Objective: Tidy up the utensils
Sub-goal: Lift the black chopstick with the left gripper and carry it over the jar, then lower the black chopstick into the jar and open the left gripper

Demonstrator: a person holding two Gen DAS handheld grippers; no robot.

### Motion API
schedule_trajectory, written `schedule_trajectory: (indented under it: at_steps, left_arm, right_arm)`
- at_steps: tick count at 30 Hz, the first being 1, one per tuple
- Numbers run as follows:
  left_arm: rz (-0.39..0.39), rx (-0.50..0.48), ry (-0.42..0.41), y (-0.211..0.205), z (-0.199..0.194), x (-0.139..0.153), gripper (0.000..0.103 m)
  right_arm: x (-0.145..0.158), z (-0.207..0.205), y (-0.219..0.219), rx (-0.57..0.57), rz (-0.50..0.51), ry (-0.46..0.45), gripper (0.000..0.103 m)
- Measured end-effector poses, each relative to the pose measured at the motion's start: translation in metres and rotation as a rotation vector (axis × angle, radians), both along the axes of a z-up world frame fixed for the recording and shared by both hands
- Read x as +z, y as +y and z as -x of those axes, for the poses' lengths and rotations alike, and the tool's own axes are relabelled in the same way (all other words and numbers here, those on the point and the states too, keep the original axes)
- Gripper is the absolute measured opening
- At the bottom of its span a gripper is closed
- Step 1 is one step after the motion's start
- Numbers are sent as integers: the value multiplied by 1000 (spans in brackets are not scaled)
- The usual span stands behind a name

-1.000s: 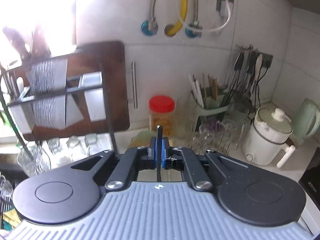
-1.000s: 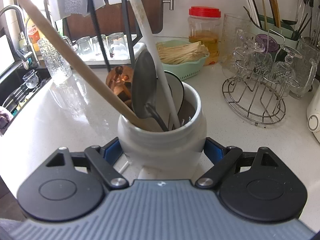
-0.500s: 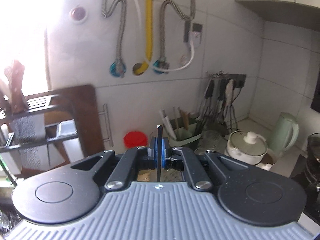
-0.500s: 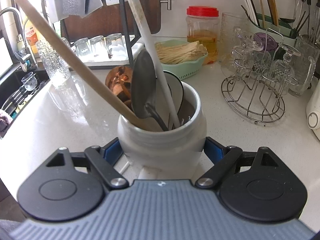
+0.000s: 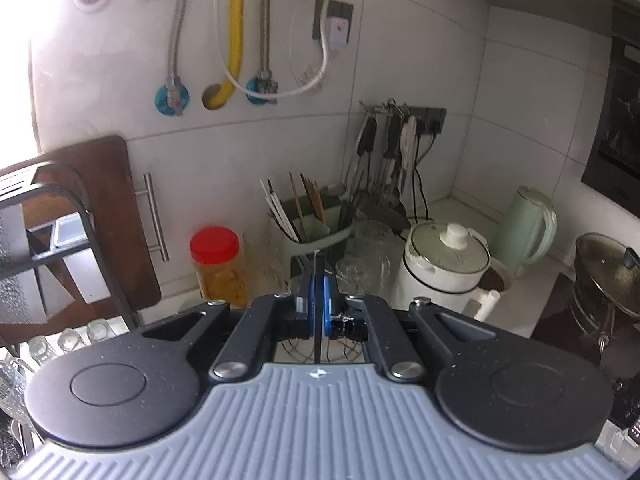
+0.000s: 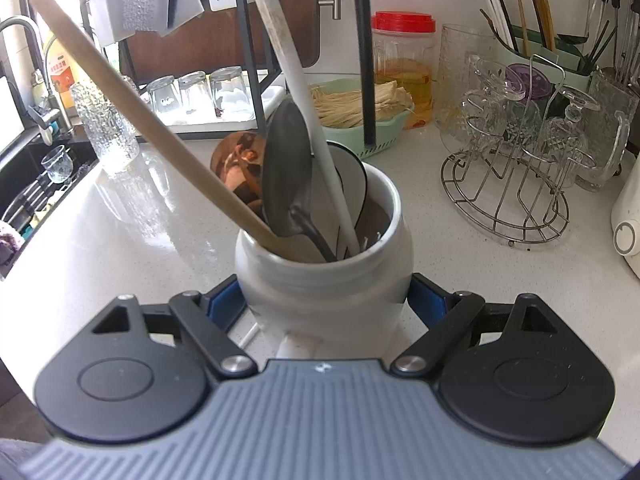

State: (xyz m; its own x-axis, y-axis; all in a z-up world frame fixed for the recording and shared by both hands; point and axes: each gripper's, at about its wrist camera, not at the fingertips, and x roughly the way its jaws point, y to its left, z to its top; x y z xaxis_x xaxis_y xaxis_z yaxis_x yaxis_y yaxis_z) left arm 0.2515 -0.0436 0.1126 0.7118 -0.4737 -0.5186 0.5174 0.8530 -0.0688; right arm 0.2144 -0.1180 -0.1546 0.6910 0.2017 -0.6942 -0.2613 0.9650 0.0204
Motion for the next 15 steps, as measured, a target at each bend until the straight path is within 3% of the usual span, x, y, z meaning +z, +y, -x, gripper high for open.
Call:
schedule_trajectory:
  at_steps: [5,8,15]
  left_arm:
    - [-57,-27,65,-8,-1,-23,5]
    - [-64,-54,171,-10,-16,-32,5]
    - [-200,-132,316,-26,-40,-50,5]
  right_arm:
    - [0,0,-1,5,1,0,90]
    - [0,-2,-1,8,2,7,90]
    - [1,-2,-2,19,9,20,90]
